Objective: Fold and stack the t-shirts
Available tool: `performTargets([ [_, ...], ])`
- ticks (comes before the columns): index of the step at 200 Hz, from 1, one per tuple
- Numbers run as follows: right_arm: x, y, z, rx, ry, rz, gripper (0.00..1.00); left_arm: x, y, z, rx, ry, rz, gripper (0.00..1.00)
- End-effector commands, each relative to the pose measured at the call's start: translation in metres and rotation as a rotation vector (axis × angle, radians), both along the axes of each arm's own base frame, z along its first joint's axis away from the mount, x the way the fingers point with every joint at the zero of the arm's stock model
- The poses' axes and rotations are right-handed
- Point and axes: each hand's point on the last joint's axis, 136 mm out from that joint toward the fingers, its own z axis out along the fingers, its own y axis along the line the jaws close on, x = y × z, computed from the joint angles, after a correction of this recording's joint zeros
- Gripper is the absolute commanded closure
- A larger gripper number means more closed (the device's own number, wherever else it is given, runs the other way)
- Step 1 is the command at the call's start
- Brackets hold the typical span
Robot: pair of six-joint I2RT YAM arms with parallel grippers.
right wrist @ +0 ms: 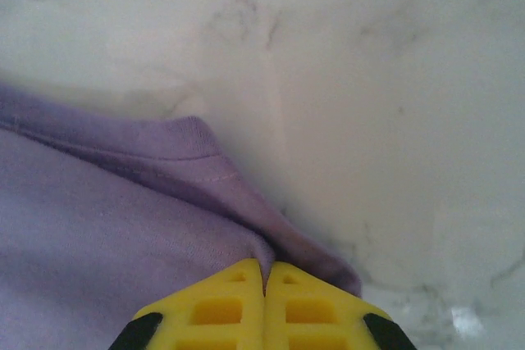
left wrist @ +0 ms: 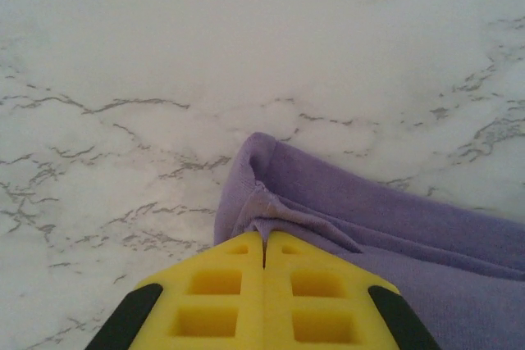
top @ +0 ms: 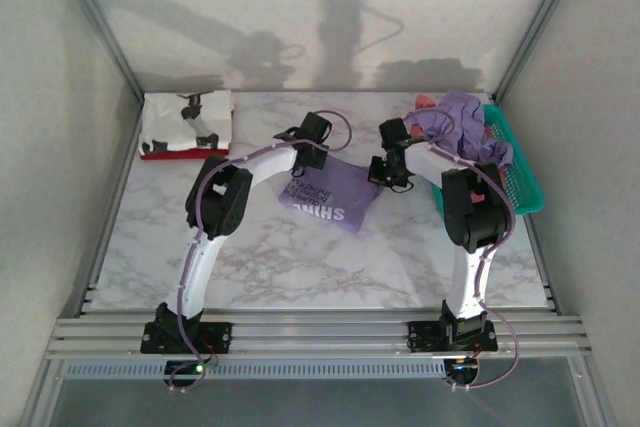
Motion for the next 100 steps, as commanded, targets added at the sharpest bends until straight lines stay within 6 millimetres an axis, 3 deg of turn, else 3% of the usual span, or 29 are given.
performTargets([
  [1,-0.015,-0.004,0.027,0.004,0.023,-0.01,1.0,-0.043,0.015,-0.064,0.075,0.239,-0.044,1.0],
  [24,-0.001,-0.006,0.056,-0.014,-0.056,-0.032,1.0,-0.053,0.02,-0.077,0.101,0.277,-0.051,1.0],
  [50,0.017,-0.022,0.071,-0.095,-0.151,-0.09,1.0,-0.066,0.024,-0.088,0.11,0.3,-0.063,1.0],
  [76,0.036,-0.042,0.065,-0.232,-0.252,-0.252,1.0,-0.081,0.026,-0.102,0.125,0.329,-0.085,1.0],
  [100,0.066,-0.037,0.045,-0.26,-0.249,-0.357,1.0,-0.1,0.033,-0.113,0.147,0.367,-0.107,1.0],
])
